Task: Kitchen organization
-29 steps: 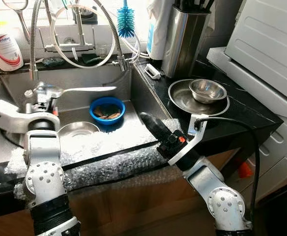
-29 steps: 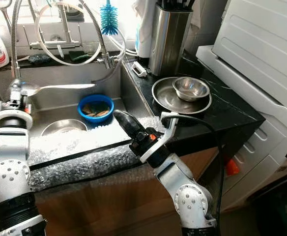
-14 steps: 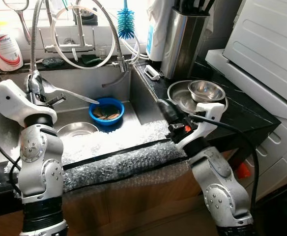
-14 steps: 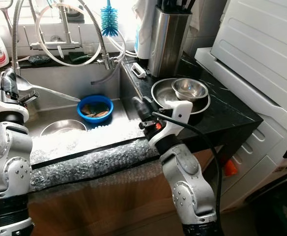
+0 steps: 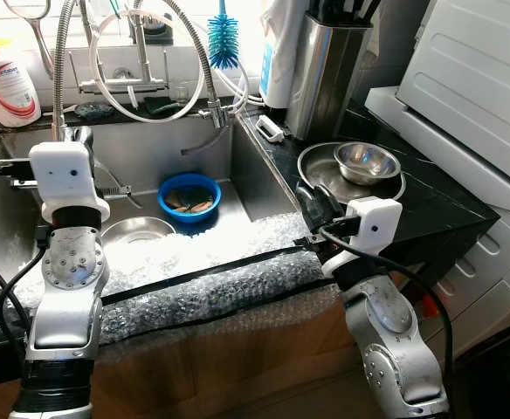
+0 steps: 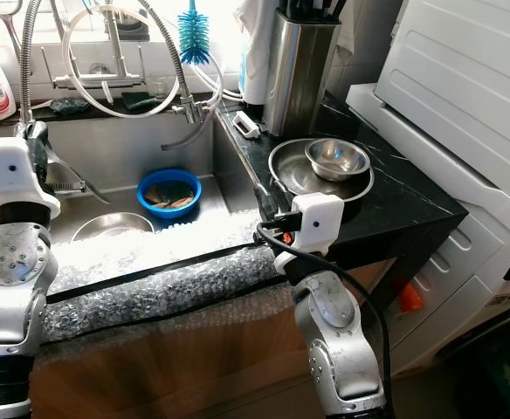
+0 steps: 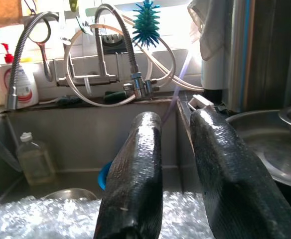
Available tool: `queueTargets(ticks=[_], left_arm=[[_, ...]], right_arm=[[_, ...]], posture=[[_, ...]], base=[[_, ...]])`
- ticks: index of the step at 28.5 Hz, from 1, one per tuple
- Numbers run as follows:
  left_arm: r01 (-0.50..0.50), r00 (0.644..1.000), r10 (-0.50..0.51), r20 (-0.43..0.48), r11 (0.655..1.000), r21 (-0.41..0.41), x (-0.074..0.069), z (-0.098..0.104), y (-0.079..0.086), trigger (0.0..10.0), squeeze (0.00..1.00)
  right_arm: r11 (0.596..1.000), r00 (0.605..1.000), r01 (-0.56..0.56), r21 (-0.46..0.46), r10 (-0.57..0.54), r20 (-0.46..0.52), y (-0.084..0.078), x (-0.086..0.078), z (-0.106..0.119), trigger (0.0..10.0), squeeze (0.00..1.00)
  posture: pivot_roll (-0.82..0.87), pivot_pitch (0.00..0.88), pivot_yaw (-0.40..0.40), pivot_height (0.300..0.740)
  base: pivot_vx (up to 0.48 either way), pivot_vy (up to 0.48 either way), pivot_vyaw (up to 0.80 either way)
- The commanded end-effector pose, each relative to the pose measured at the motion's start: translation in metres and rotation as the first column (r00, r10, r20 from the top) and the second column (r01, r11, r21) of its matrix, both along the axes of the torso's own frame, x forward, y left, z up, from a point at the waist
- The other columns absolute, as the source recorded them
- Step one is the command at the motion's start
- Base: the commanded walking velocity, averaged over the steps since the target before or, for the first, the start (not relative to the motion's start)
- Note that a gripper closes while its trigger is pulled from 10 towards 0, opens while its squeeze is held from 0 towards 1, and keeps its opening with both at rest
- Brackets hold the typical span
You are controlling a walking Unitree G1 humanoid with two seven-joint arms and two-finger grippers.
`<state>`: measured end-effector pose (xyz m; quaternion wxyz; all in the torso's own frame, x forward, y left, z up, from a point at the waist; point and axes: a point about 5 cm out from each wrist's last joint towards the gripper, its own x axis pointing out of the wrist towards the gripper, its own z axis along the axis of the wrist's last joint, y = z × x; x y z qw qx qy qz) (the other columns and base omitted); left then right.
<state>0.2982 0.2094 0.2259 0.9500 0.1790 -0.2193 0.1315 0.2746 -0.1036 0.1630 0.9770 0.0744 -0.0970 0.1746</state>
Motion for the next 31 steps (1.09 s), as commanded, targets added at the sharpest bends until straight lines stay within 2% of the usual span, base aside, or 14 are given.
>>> queueTargets(ticks=[1,5,9,13,16,17,23,24,25,26,28,30,31], left_arm=[[-0.002,1.000,0.003,-0.028,0.999,0.046,0.003,-0.004,-0.003,10.0,0.00],[-0.024,0.992,0.033,-0.126,0.997,0.076,0.006,-0.018,0.001,10.0,0.00],[-0.037,0.986,0.045,-0.158,0.998,0.049,0.005,-0.022,0.007,10.0,0.00],[-0.046,0.963,0.036,-0.265,0.999,-0.029,0.008,-0.035,0.013,10.0,0.00],[-0.043,0.962,0.023,-0.272,0.997,-0.068,0.008,-0.037,0.013,10.0,0.00],[-0.052,0.959,0.023,-0.284,0.994,-0.095,0.008,-0.038,0.013,10.0,0.00],[-0.061,0.936,0.020,-0.350,0.992,-0.108,0.011,-0.046,0.013,10.0,0.00],[-0.062,0.932,0.017,-0.361,0.991,-0.116,0.011,-0.047,0.013,10.0,0.09],[-0.063,0.930,0.014,-0.368,0.991,-0.121,0.011,-0.048,0.012,10.0,0.09],[-0.065,0.927,0.009,-0.376,0.989,-0.136,0.011,-0.051,0.012,10.0,0.37],[-0.056,0.924,-0.010,-0.381,0.985,-0.162,0.011,-0.052,0.011,10.0,0.83],[-0.054,0.924,-0.009,-0.381,0.987,-0.153,0.011,-0.052,0.011,10.0,1.00],[-0.054,0.924,-0.009,-0.381,0.987,-0.153,0.011,-0.052,0.011,10.0,1.00]], right_arm=[[1.000,1.000,0.011,-0.021,-0.011,0.002,-0.001,0.000,-0.002,10.0,0.00],[0.999,1.000,0.016,-0.037,-0.016,0.001,-0.002,-0.003,-0.005,10.0,0.00],[0.999,1.000,0.019,-0.040,-0.019,-0.007,-0.003,-0.003,-0.008,10.0,0.00],[0.999,1.000,0.014,-0.044,-0.015,-0.022,-0.001,-0.001,-0.009,10.0,0.00],[0.999,1.000,0.010,-0.042,-0.011,-0.029,-0.001,0.000,-0.010,10.0,0.00],[0.997,0.999,0.023,-0.068,-0.026,-0.047,-0.002,0.001,-0.013,10.0,0.00],[0.998,0.999,0.026,-0.052,-0.028,-0.042,-0.003,0.003,-0.012,10.0,0.00],[0.998,0.999,0.026,-0.050,-0.028,-0.042,-0.003,0.003,-0.012,10.0,0.00],[0.998,0.999,0.026,-0.049,-0.028,-0.041,-0.003,0.003,-0.012,10.0,0.00],[0.999,0.998,0.030,-0.045,-0.032,-0.046,-0.004,0.003,-0.012,10.0,0.00],[0.999,0.998,0.031,-0.043,-0.033,-0.048,-0.004,0.003,-0.012,10.0,0.00],[0.999,0.998,0.027,-0.045,-0.029,-0.049,-0.004,0.004,-0.012,10.0,0.00],[0.999,0.998,0.027,-0.045,-0.029,-0.049,-0.004,0.004,-0.012,10.0,0.00]], posture=[[-0.03,0.000,-0.058,0.727],[-0.04,0.004,-0.054,0.727],[-0.03,0.008,-0.055,0.727],[-0.03,0.013,-0.058,0.727],[-0.03,0.013,-0.059,0.727],[-0.03,0.016,-0.061,0.727],[-0.03,0.015,-0.063,0.727],[-0.03,0.015,-0.063,0.727],[-0.03,0.015,-0.063,0.727],[-0.03,0.015,-0.064,0.727],[-0.03,0.016,-0.065,0.727],[-0.03,0.017,-0.065,0.727],[-0.03,0.017,-0.065,0.727]], base=[[0.000,0.000,0.00],[0.000,0.000,0.00],[0.000,0.000,0.00],[0.000,0.000,0.00],[0.000,0.000,0.00],[0.000,0.000,0.00],[0.000,0.000,0.00],[0.000,0.000,0.00],[0.000,0.000,0.00],[0.000,0.000,0.00],[0.000,0.000,0.00],[0.000,0.000,0.00],[0.000,0.000,0.00]])
